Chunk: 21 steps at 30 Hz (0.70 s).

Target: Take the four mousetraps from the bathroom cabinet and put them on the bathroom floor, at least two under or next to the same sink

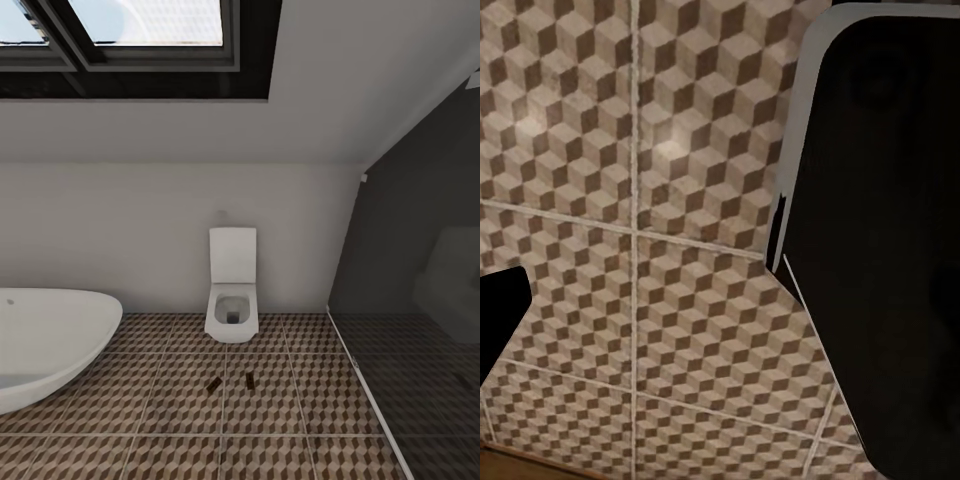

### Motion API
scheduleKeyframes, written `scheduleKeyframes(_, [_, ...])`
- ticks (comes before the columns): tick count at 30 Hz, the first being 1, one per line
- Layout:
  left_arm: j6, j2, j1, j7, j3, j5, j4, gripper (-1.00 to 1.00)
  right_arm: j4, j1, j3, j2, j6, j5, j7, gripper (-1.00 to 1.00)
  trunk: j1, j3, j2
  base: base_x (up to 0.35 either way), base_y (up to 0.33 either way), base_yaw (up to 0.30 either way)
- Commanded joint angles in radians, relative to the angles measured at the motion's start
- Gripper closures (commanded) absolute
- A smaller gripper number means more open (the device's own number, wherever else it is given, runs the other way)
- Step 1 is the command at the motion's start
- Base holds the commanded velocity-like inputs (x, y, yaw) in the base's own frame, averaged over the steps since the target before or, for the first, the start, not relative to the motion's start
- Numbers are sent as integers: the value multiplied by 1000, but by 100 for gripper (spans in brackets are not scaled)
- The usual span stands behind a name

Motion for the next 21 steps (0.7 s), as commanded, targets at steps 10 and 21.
scheduleKeyframes(10, [-4, -2, 0, -4, -7, 7, -2, -100, 3, -1, 9, -1, 13, -25, -6, -100, 1, -2, -2, 0, 0, 0])
scheduleKeyframes(21, [-8, 1, 1, -6, -8, 3, -6, -100, 1, -1, 11, -6, 9, -24, -3, -100, 1, -2, -2, 0, 0, 0])
